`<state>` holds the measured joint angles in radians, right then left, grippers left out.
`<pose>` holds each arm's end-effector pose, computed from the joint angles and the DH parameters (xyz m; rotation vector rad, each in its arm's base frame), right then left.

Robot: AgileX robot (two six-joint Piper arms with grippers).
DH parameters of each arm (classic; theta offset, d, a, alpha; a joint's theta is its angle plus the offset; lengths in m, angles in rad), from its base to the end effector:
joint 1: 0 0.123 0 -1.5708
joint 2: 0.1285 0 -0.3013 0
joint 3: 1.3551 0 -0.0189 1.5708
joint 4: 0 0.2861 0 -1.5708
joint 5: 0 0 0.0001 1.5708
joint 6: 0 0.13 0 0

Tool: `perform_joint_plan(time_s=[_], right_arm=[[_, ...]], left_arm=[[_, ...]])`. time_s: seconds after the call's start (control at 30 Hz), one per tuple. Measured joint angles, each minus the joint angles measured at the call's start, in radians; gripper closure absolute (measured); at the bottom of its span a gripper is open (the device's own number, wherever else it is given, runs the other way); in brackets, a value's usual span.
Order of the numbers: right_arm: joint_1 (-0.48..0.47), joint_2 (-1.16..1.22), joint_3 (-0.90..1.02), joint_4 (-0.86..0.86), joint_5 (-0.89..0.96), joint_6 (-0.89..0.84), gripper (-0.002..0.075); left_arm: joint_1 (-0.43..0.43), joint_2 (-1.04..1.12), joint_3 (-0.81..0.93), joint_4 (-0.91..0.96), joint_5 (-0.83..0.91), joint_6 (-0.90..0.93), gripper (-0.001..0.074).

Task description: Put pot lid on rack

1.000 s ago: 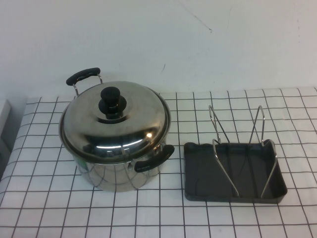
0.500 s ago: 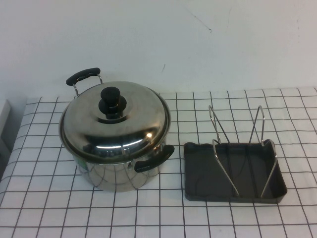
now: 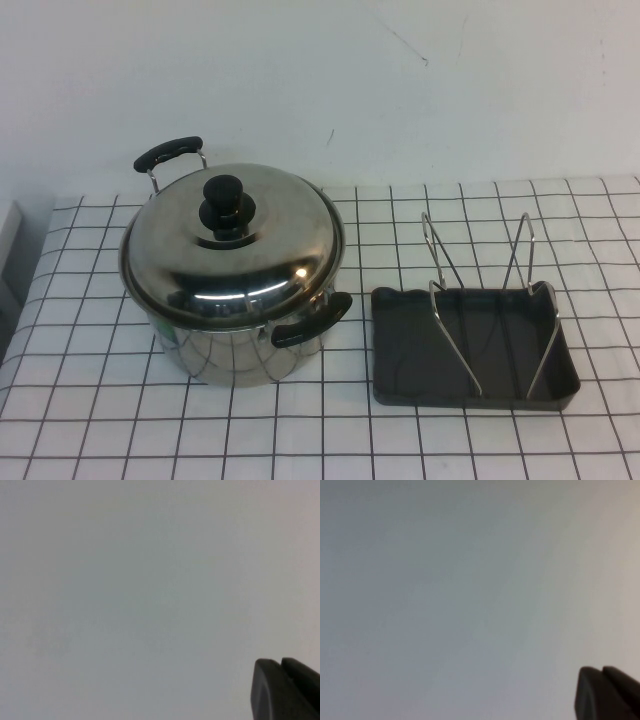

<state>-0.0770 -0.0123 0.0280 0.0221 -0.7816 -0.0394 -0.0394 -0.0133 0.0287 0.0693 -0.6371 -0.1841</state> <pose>0.0700 -0.0074 0.2951 0.0340 0.7175 -0.1019 0.0832 -0.0086 0.2814 0.0002 0.8650 -0.1750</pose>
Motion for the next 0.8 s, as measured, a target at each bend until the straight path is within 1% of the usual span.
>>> perform_joint_plan(time_s=[0.07,0.13,0.3,0.4,0.53,0.67,0.73,0.8], right_arm=[[0.000,0.000,-0.014,0.040,0.061,0.000,0.0729],[0.000,0.000,-0.067,0.062,0.169,-0.002,0.0729],[0.000,0.000,-0.274,0.067,0.558,-0.107,0.0729],[0.000,0.038,-0.383,0.058,0.745,-0.186,0.0729],[0.000,0.154,-0.495,0.054,0.976,-0.282,0.0729],[0.000,0.306,-0.576,0.057,1.209,-0.358,0.0729],[0.000,0.386,-0.595,0.092,1.308,-0.390,0.0729],[0.000,0.454,-0.600,0.156,1.383,-0.445,0.0729]], left_arm=[[0.000,0.000,-0.010,0.002,0.047,-0.009,0.0738],[0.000,-0.002,-0.057,0.002,0.159,-0.021,0.0738],[0.000,-0.002,-0.239,0.002,0.484,-0.034,0.0738],[0.000,0.007,-0.318,0.002,0.624,-0.034,0.0738],[0.000,0.069,-0.381,-0.005,0.761,-0.034,0.0738],[0.000,0.168,-0.399,-0.059,0.878,-0.036,0.0738],[0.000,0.219,-0.399,-0.113,0.937,-0.035,0.0738],[0.000,0.283,-0.399,-0.188,1.012,0.027,0.0738]])
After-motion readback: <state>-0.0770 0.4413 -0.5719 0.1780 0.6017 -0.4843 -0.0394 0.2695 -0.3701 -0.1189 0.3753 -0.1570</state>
